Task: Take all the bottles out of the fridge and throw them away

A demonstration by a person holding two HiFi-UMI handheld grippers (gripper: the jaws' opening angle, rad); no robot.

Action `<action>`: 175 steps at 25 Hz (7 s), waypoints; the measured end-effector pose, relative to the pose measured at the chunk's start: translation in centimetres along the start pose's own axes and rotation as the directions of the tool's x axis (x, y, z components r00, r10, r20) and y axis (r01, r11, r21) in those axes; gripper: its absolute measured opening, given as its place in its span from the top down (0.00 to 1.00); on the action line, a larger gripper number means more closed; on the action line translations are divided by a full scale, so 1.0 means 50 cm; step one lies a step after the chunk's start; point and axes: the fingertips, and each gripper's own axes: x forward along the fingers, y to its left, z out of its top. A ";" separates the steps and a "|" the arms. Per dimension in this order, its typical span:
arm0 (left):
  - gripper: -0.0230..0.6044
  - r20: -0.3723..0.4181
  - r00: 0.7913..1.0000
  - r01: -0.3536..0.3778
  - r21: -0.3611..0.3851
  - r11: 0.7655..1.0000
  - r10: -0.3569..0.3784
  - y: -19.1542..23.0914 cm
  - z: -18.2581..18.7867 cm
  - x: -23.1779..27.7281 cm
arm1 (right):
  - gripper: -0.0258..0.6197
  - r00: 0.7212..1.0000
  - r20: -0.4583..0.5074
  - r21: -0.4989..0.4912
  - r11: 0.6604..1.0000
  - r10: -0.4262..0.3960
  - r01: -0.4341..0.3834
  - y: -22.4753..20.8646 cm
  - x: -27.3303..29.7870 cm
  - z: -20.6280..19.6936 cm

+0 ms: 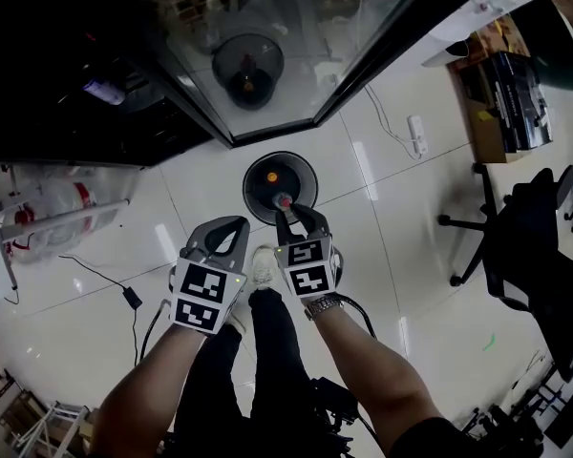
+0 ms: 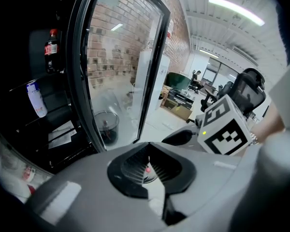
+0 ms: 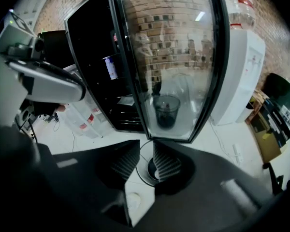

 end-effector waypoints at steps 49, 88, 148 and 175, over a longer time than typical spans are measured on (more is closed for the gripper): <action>0.96 0.269 0.924 -0.268 -0.048 0.962 0.270 0.451 0.221 -0.486 | 0.52 0.926 0.379 -0.099 0.995 0.006 0.034 0.416 -0.046 0.825; 0.96 0.194 0.975 -0.127 0.074 0.989 0.111 0.587 0.217 -0.409 | 0.45 0.897 0.310 0.081 0.949 -0.314 0.305 0.280 0.175 0.972; 0.96 0.104 0.993 -0.064 0.002 0.998 0.064 0.071 0.120 -0.057 | 0.50 0.986 0.142 -0.142 0.984 -0.091 0.111 0.012 -0.126 0.204; 0.96 0.022 0.999 -0.027 0.021 0.999 0.026 0.038 0.047 0.036 | 0.53 0.985 0.113 -0.097 0.985 -0.132 0.143 -0.066 -0.035 0.085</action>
